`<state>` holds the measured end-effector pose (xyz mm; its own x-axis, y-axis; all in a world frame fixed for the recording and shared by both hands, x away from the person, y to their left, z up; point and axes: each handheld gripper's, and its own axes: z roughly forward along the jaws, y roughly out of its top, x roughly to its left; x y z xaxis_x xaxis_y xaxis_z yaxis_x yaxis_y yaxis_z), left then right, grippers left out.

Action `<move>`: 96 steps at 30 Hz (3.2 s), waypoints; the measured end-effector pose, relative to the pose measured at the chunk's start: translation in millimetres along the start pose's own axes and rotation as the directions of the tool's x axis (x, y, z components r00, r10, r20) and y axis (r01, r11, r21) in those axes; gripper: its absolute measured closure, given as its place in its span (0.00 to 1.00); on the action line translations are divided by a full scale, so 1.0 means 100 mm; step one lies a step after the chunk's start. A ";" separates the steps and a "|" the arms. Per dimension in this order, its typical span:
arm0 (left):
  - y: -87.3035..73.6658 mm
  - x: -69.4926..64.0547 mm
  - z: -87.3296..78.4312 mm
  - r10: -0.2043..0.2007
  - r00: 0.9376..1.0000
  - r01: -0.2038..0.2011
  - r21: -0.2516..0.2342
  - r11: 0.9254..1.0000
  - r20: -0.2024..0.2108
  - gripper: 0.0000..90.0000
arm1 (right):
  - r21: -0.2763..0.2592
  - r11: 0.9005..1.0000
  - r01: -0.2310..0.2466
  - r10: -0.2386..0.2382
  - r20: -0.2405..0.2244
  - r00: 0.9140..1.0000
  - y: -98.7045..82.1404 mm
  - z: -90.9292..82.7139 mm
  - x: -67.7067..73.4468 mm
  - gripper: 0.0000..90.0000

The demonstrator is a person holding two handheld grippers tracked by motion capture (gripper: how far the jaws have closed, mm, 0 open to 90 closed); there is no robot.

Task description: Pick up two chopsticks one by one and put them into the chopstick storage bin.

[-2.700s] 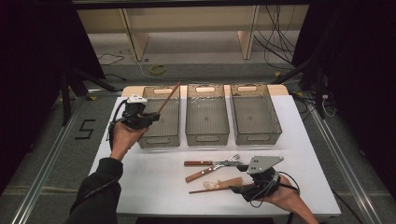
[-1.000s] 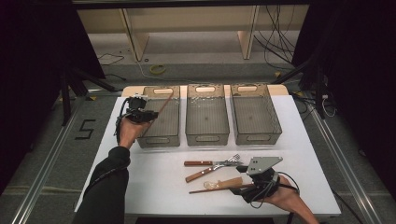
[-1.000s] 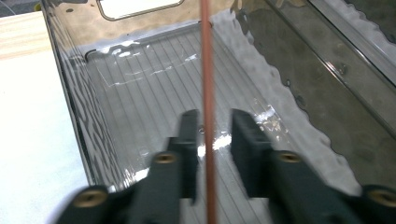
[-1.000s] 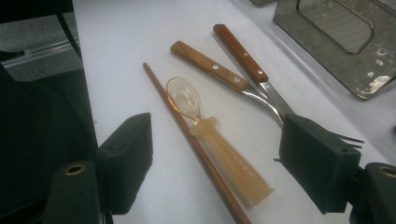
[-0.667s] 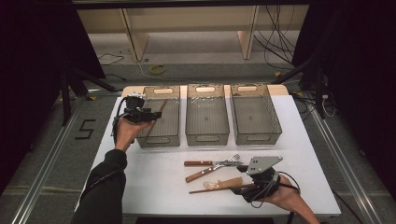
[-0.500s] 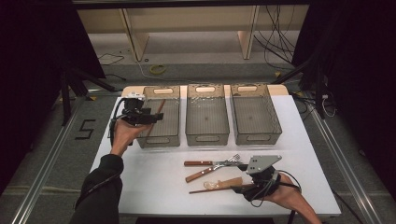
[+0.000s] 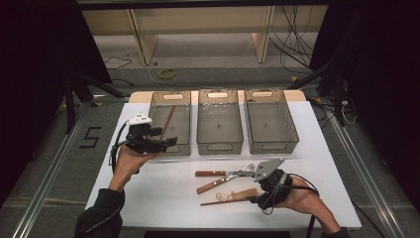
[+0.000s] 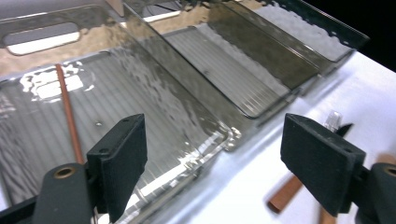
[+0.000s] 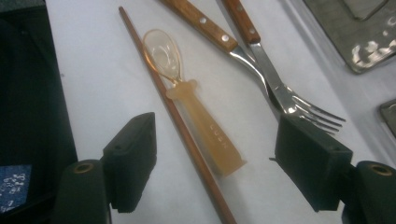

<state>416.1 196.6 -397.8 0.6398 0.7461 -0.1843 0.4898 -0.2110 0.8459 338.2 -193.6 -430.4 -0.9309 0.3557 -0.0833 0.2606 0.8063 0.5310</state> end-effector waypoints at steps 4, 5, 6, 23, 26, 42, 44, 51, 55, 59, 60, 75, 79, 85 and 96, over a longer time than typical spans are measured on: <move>-0.07 -0.15 -0.01 0.032 0.999 -0.032 0.000 0.999 0.022 0.21 | 0.041 0.999 0.005 -0.005 -0.007 1.000 0.01 0.03 -0.02 0.39; -0.10 -0.19 0.00 0.045 0.999 -0.045 0.004 0.999 0.029 0.21 | 0.052 0.999 0.006 -0.005 -0.006 1.000 0.02 0.04 -0.03 0.39; -0.13 -0.22 0.00 0.058 0.998 -0.058 0.012 0.998 0.033 0.20 | 0.057 0.998 0.009 -0.008 -0.006 1.000 0.02 0.04 -0.03 0.41; -0.54 -0.51 -0.03 0.084 0.992 -0.085 0.010 0.996 0.092 0.19 | 0.220 0.974 0.056 -0.049 -0.040 0.998 0.03 0.14 -0.05 0.59; -0.61 -0.52 -0.01 0.072 0.992 -0.074 0.016 0.997 0.099 0.19 | 0.241 0.969 0.060 -0.052 -0.042 0.998 0.00 0.15 -0.05 0.62; -0.69 -0.58 -0.02 0.080 0.991 -0.082 0.012 0.997 0.104 0.19 | 0.347 0.937 0.049 -0.036 -0.045 0.998 -0.11 0.21 -0.10 0.74; -0.70 -0.57 -0.02 0.075 0.992 -0.077 0.014 0.997 0.105 0.19 | 0.349 0.936 0.053 -0.039 -0.049 0.998 -0.11 0.21 -0.11 0.76; -0.70 -0.58 0.00 0.084 0.991 -0.087 0.022 0.996 0.107 0.19 | 0.383 0.919 0.092 -0.071 -0.068 0.995 -0.09 0.25 -0.10 0.83; -0.70 -0.58 0.00 0.084 0.991 -0.086 0.021 0.996 0.108 0.19 | 0.400 0.908 0.124 -0.098 -0.085 0.992 -0.07 0.26 -0.06 0.89; -0.71 -0.58 0.00 0.085 0.990 -0.088 0.022 0.996 0.109 0.19 | 0.400 0.900 0.175 -0.148 -0.099 0.984 -0.06 0.26 -0.02 0.92; -0.71 -0.58 0.00 0.085 0.990 -0.088 0.022 0.996 0.110 0.19 | 0.397 0.896 0.199 -0.170 -0.109 0.979 -0.07 0.26 -0.01 0.93; -0.70 -0.60 0.02 0.095 0.987 -0.100 0.034 0.994 0.126 0.19 | 0.343 0.901 0.265 -0.228 -0.145 0.963 -0.03 0.16 0.09 0.94; -0.66 -0.65 0.04 0.123 0.983 -0.130 0.044 0.991 0.138 0.20 | 0.305 0.909 0.283 -0.253 -0.134 0.958 0.03 0.10 0.11 0.94; -0.58 -0.76 0.07 0.157 0.973 -0.169 0.060 0.984 0.171 0.21 | 0.277 0.913 0.301 -0.280 -0.113 0.953 0.11 0.07 0.16 0.94; -0.50 -1.04 0.22 0.240 0.933 -0.286 0.147 0.947 0.266 0.24 | 0.258 0.910 0.325 -0.308 -0.104 0.946 0.26 0.10 0.20 0.94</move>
<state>337.8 115.6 -431.5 0.8727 0.4774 -0.1019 0.3680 -0.5061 0.7801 328.8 -160.5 -427.0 -0.9871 0.0391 -0.1550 0.0011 0.9712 0.2384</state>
